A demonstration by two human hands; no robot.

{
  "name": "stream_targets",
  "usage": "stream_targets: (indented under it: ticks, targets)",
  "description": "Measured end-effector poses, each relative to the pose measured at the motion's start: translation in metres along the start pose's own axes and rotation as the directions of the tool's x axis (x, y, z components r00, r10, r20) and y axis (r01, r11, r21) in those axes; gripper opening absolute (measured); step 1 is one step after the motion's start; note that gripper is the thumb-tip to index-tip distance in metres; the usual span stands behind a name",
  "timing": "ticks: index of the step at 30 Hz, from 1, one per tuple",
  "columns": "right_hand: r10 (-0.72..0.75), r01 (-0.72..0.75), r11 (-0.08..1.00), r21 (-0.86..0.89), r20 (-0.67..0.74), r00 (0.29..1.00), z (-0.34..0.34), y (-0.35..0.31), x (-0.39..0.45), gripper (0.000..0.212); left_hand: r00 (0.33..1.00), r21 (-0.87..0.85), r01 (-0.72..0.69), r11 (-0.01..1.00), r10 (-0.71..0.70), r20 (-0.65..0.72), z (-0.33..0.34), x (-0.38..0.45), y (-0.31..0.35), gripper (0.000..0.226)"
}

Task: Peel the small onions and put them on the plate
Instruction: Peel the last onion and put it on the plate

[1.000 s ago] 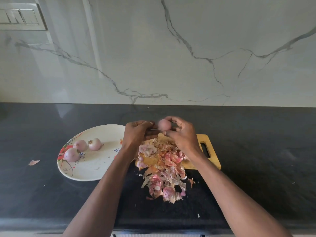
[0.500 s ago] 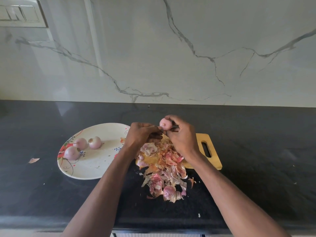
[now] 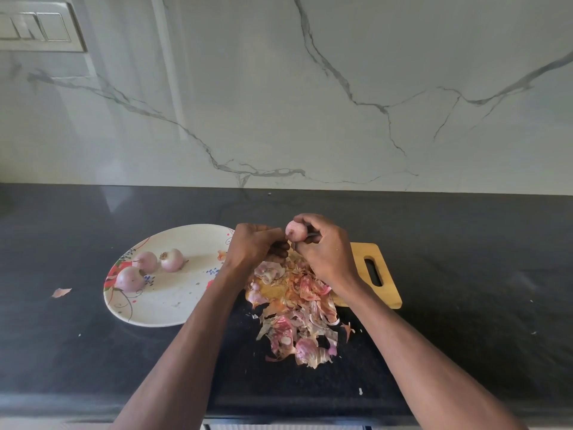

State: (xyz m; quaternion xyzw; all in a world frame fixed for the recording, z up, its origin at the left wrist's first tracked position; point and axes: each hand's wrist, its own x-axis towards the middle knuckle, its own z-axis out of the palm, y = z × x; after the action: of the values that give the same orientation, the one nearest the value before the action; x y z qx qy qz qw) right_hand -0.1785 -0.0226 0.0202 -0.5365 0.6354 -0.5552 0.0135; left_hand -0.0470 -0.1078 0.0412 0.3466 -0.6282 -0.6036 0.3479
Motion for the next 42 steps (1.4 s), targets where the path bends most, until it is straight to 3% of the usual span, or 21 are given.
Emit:
stream_targets:
  ticks: [5, 9, 12, 15, 20, 24, 28, 32, 42]
  targets:
    - [0.097, -0.099, 0.994, 0.056, 0.037, 0.995, -0.001, 0.002, 0.0, 0.036, 1.0, 0.022, 0.026, 0.999, -0.026, -0.001, 0.0, 0.0, 0.0, 0.017]
    - [0.183, -0.186, 0.952, 0.244, 0.033, 0.982, -0.007, -0.007, 0.001, 0.037, 0.996, 0.258, 0.02, 0.966, 0.003, -0.089, -0.002, 0.002, -0.006, 0.021]
    - [0.252, -0.247, 0.872, 0.423, 0.045, 0.967, -0.015, -0.011, 0.006, 0.04, 0.996, 0.271, -0.063, 0.961, 0.079, -0.049, -0.002, 0.004, -0.008, 0.014]
    - [0.322, -0.314, 0.832, 0.458, 0.063, 0.945, -0.018, -0.006, 0.009, 0.038, 0.99, 0.32, -0.136, 0.938, 0.14, 0.011, 0.002, 0.006, -0.01, 0.016]
    - [0.37, -0.371, 0.773, 0.515, 0.109, 0.922, -0.02, -0.007, 0.011, 0.034, 0.986, 0.205, -0.163, 0.965, 0.164, 0.013, -0.003, 0.008, -0.009, 0.025]
    - [0.327, -0.341, 0.822, 0.455, 0.111, 0.938, -0.019, -0.005, 0.01, 0.033, 0.983, -0.014, -0.175, 0.985, 0.175, 0.06, -0.003, 0.003, -0.003, 0.029]
    - [0.292, -0.318, 0.851, 0.418, 0.127, 0.948, -0.017, -0.003, 0.011, 0.043, 0.965, -0.027, -0.212, 0.977, 0.214, 0.153, -0.002, -0.001, -0.001, 0.028]
    - [0.246, -0.283, 0.882, 0.377, 0.142, 0.959, -0.016, -0.004, 0.01, 0.045, 0.954, -0.043, -0.277, 0.96, 0.28, 0.109, 0.0, -0.001, -0.002, 0.026]
    - [0.15, -0.181, 0.957, 0.227, 0.146, 0.978, -0.015, -0.003, 0.005, 0.051, 0.894, 0.206, -0.448, 0.87, 0.443, 0.072, 0.002, -0.006, -0.008, 0.029]
